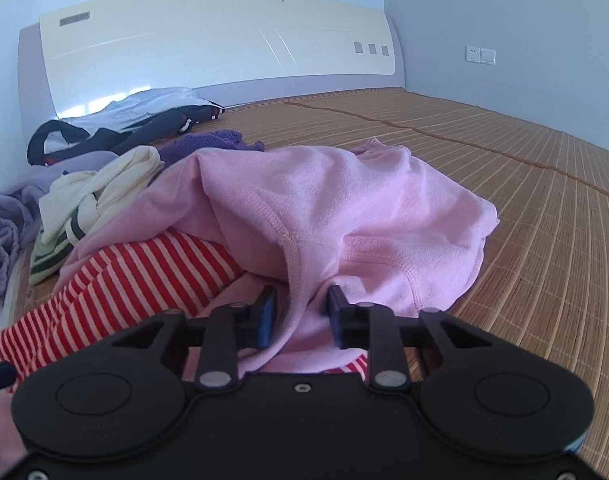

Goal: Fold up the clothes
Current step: 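Grasp the pink sweatshirt with the right gripper and pull it off the pile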

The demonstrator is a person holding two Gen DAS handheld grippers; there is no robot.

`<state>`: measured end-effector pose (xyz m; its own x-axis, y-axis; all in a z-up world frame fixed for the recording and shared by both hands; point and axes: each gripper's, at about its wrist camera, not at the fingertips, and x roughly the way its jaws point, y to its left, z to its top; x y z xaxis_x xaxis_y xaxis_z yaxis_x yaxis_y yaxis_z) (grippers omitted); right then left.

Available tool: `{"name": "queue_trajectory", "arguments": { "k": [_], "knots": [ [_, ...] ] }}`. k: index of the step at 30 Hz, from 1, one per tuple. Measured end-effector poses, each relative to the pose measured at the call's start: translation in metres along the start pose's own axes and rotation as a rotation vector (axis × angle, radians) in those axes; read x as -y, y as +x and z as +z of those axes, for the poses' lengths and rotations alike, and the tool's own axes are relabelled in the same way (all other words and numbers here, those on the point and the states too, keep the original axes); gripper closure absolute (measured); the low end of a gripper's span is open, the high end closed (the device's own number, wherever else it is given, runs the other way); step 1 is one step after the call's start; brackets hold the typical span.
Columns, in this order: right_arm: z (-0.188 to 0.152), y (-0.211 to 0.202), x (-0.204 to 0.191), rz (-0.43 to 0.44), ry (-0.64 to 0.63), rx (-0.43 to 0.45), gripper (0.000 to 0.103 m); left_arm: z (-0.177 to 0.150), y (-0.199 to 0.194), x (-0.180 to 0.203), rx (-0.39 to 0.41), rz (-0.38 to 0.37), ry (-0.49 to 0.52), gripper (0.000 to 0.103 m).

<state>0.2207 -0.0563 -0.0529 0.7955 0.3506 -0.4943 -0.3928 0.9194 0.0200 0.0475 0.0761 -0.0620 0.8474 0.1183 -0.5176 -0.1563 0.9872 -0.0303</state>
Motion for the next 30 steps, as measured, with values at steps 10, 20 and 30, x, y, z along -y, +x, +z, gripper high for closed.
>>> {"name": "queue_trajectory", "arguments": {
  "k": [10, 20, 30],
  "knots": [
    [-0.027, -0.096, 0.054, -0.086, -0.017, 0.129, 0.097, 0.007, -0.023, 0.01, 0.092, -0.173, 0.024, 0.0],
    [-0.098, -0.206, 0.114, -0.346, -0.082, 0.066, 0.097, 0.013, -0.044, 0.02, 0.08, -0.52, -0.044, 0.0],
    [-0.174, -0.318, 0.197, -0.653, 0.04, -0.035, 0.097, 0.0, -0.054, 0.085, 0.034, -0.655, 0.157, 0.0]
  ]
}}
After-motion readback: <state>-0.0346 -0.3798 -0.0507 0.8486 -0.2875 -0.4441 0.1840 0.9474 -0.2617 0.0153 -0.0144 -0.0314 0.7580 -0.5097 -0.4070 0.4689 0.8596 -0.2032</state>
